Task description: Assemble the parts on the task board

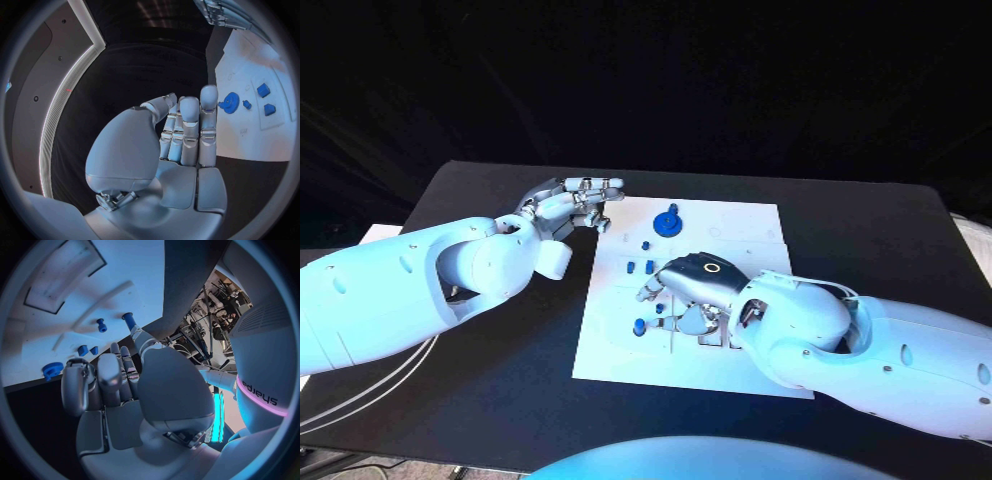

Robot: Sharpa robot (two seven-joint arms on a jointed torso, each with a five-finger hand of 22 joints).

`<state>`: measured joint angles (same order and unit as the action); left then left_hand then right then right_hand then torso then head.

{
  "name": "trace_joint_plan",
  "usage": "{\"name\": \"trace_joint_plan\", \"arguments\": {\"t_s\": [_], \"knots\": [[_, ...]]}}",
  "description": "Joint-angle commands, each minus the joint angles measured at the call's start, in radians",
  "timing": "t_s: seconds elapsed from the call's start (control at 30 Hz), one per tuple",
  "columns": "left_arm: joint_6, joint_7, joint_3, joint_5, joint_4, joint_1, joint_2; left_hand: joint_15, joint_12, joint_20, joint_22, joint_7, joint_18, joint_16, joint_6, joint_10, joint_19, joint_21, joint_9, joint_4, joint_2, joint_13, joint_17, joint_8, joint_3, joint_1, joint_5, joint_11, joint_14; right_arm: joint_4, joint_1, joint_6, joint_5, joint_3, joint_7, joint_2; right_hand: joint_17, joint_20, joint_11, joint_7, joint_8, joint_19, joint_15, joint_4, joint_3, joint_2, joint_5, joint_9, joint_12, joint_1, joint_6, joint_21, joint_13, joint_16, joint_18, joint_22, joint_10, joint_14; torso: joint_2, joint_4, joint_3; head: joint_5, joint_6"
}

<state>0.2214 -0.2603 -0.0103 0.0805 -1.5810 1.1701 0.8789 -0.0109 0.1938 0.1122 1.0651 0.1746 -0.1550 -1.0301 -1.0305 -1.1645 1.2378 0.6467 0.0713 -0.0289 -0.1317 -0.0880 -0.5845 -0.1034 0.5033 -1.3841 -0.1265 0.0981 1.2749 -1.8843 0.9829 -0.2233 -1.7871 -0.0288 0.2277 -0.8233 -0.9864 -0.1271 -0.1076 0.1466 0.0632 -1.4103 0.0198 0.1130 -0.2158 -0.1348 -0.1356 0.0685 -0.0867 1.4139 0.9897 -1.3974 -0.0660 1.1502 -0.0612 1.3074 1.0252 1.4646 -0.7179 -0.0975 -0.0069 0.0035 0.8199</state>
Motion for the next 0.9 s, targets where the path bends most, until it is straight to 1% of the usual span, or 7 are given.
{"name": "trace_joint_plan", "arguments": {"t_s": [0.03,0.17,0.33,0.43,0.57,0.67,0.9], "knots": [[-0.021,-0.002,0.000,-0.003,-0.001,0.000,0.001,0.000,0.007,-0.002,-0.001,0.005,-0.016,0.005,0.002,0.007,-0.006,-0.004,-0.002,0.000,0.008,-0.001,0.001,-0.004,-0.007,0.000,-0.002,0.001,-0.005,-0.024,0.013,-0.081,0.122,-0.007,0.004,-0.058,0.005,0.005,0.008,0.005,0.004,0.008,-0.005,0.005,0.012,0.013,-0.003,0.001,-0.020,-0.002,0.011,0.004,-0.004,-0.004,-0.005,0.024,0.042,0.005,0.001,0.0008,-0.0016,-0.015,-0.007],[-0.020,-0.002,-0.001,-0.003,-0.001,0.000,0.004,0.000,0.007,-0.002,-0.001,0.005,-0.016,0.005,0.002,0.007,-0.006,-0.004,-0.002,0.000,0.008,-0.001,0.001,-0.004,-0.007,0.000,-0.002,0.001,-0.005,-0.060,0.046,-0.071,0.269,-0.013,0.073,-0.171,-0.030,0.017,0.028,0.012,0.015,-0.015,-0.020,0.040,0.033,0.019,-0.001,0.005,-0.091,-0.037,0.041,-0.019,-0.031,0.026,0.003,0.054,0.197,0.017,0.004,0.0089,-0.0031,-0.042,-0.016],[-0.020,-0.003,-0.006,-0.003,-0.005,0.000,0.007,0.000,0.007,-0.002,-0.001,0.005,-0.016,0.005,0.002,0.007,-0.006,-0.004,-0.002,0.000,0.008,-0.001,0.001,-0.004,-0.007,0.000,-0.002,0.001,-0.005,-0.106,0.063,-0.094,0.333,-0.010,0.211,-0.297,-0.137,0.054,0.076,-0.028,0.038,-0.072,-0.060,0.109,0.096,0.010,-0.094,0.011,-0.223,-0.113,0.077,-0.081,-0.130,0.114,0.025,0.133,0.393,0.045,0.006,0.0221,-0.0055,-0.066,-0.030],[-0.020,-0.003,-0.009,-0.003,-0.005,0.000,0.008,0.000,0.007,-0.002,-0.001,0.005,-0.016,0.005,0.002,0.007,-0.006,-0.004,-0.002,0.000,0.008,-0.001,0.001,-0.004,-0.007,0.000,-0.002,0.001,-0.005,-0.120,0.064,-0.095,0.326,-0.001,0.284,-0.348,-0.166,0.067,0.086,-0.039,0.045,-0.085,-0.071,0.136,0.135,0.011,-0.118,0.012,-0.314,-0.122,0.079,-0.096,-0.236,0.139,0.030,0.153,0.400,0.048,0.008,0.0318,-0.0066,-0.078,-0.032],[-0.022,-0.002,-0.011,-0.003,-0.001,-0.002,0.007,0.000,0.009,-0.001,-0.003,0.005,-0.017,0.006,0.002,0.008,-0.007,-0.008,-0.002,0.000,0.009,-0.001,0.005,-0.004,-0.009,0.000,-0.002,0.001,-0.006,-0.141,0.058,-0.078,0.296,0.010,0.343,-0.395,-0.230,0.070,0.089,-0.048,0.073,-0.096,-0.078,0.158,0.221,0.038,-0.185,0.021,-0.741,-0.129,0.073,-0.110,-0.733,0.192,0.035,0.172,0.352,0.053,0.010,0.0385,-0.0066,-0.089,-0.031],[-0.024,-0.002,-0.012,-0.003,0.002,-0.004,0.006,0.000,0.010,-0.001,-0.003,0.005,-0.017,0.006,0.002,0.009,-0.007,-0.009,-0.002,-0.002,0.008,-0.001,0.005,-0.004,-0.009,-0.001,-0.002,0.001,-0.007,-0.154,0.049,-0.063,0.280,0.016,0.367,-0.411,-0.262,0.073,0.091,-0.050,0.094,-0.110,-0.073,0.173,0.267,0.049,-0.184,0.033,-0.902,-0.156,0.081,-0.123,-0.916,0.220,0.040,0.192,0.368,0.059,0.011,0.0430,-0.0068,-0.090,-0.029],[-0.027,-0.001,-0.012,-0.003,0.007,-0.011,0.005,0.000,0.011,-0.001,-0.004,0.005,-0.017,0.007,0.002,0.009,-0.007,-0.010,-0.002,-0.002,0.008,-0.001,0.006,-0.004,-0.010,-0.002,-0.001,0.000,-0.007,-0.183,0.033,-0.026,0.252,0.023,0.404,-0.419,-0.330,0.072,0.093,-0.051,0.125,-0.123,-0.075,0.178,0.338,0.059,-0.171,0.063,-1.066,-0.176,0.077,-0.136,-1.111,0.271,0.046,0.211,0.389,0.067,0.013,0.0419,-0.0069,-0.089,-0.023]]}}
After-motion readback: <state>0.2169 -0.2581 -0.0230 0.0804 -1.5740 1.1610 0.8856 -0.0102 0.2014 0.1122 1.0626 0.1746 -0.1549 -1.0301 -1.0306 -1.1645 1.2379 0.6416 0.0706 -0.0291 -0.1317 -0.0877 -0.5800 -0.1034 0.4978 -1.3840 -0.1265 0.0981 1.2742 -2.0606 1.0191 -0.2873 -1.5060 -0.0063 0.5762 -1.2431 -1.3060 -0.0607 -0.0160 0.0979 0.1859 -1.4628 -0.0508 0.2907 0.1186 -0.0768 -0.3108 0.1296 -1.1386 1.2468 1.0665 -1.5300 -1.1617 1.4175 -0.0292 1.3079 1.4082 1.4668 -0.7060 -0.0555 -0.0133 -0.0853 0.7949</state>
